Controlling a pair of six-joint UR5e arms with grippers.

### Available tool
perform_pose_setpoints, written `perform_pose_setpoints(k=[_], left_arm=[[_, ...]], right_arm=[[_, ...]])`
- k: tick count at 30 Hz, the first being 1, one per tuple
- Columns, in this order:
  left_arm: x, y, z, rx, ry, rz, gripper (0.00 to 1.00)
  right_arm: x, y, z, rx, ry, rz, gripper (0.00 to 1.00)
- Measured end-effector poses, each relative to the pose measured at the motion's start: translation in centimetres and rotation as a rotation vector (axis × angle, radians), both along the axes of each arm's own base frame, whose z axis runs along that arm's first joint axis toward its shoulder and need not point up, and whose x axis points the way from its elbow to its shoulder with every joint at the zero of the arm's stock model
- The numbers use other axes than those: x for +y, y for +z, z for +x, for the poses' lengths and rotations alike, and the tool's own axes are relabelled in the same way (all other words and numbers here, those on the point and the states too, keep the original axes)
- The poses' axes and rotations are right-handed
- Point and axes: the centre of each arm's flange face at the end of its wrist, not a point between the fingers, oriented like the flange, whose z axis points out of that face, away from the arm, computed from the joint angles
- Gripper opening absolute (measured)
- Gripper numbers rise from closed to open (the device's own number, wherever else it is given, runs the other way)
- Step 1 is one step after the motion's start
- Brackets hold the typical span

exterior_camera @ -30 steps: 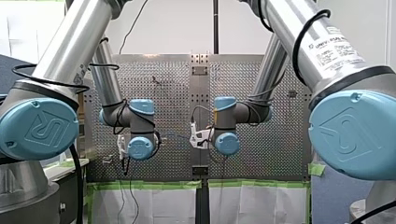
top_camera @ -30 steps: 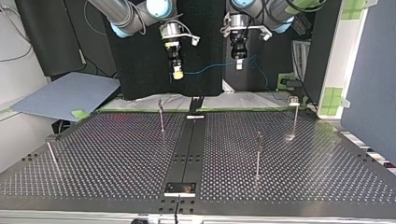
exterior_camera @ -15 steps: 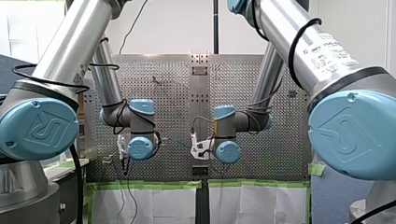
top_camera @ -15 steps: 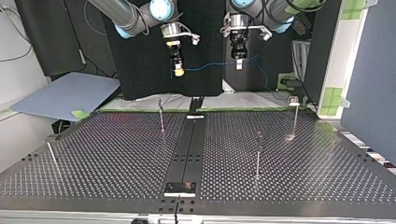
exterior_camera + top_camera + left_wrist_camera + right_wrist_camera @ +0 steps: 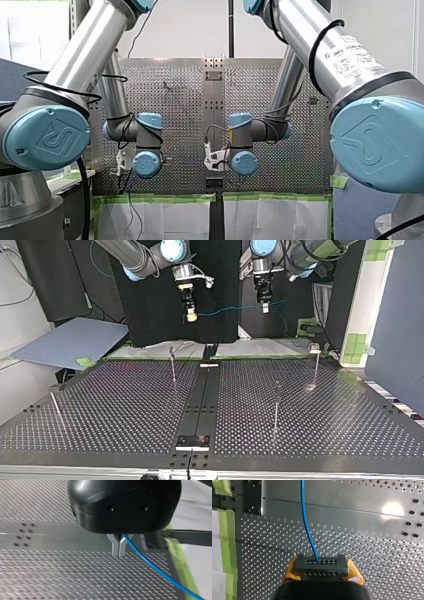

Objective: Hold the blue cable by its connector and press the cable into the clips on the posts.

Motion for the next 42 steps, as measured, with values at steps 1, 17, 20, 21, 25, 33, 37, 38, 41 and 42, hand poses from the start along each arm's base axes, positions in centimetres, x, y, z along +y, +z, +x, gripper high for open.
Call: perform_pose_setpoints(k=[1, 17, 20, 21, 25, 33, 37, 38, 41, 42], left_arm=[[0.2, -0.4, -0.1, 0.012, 0.003, 0.01, 0.0], [0.4, -1.2, -0.2, 0.032, 0.009, 0.027, 0.0], [0.1, -0.6, -0.4, 0.023, 0.011, 0.024, 0.0], [0.0, -0.4, -0.5, 0.02, 0.014, 0.022, 0.0], [-0.5, 0.9, -1.2, 0.013, 0.016, 0.024, 0.0], [-1.4, 3.0, -1.7, 0.016, -0.041, 0.029, 0.0], [-1.4, 4.1, -1.7, 0.017, -0.051, 0.031, 0.0], [-1.4, 4.4, -1.8, 0.017, -0.051, 0.029, 0.0], [-1.3, 5.1, -1.8, 0.016, -0.05, 0.016, 0.0], [-1.3, 5.4, -1.8, 0.015, -0.049, 0.01, 0.0]], right_arm=[[0.0, 0.0, 0.0, 0.0, 0.0, 0.0, 0.0], [0.2, 0.4, 0.2, 0.004, -0.001, -0.005, 0.0], [0.2, 1.5, 0.7, -0.001, -0.004, -0.015, 0.0], [0.2, 1.9, 0.9, -0.005, -0.003, -0.016, 0.0], [0.5, 3.9, 1.5, -0.023, 0.022, -0.019, 0.0], [0.9, 8.0, 2.7, -0.083, 0.096, -0.064, 0.0], [0.7, 10.3, 3.4, -0.119, 0.127, -0.088, 0.0], [0.6, 10.8, 3.6, -0.127, 0.133, -0.094, 0.0], [0.2, 12.0, 4.3, -0.141, 0.146, -0.104, 0.0], [0.0, 12.3, 4.5, -0.143, 0.148, -0.105, 0.0]])
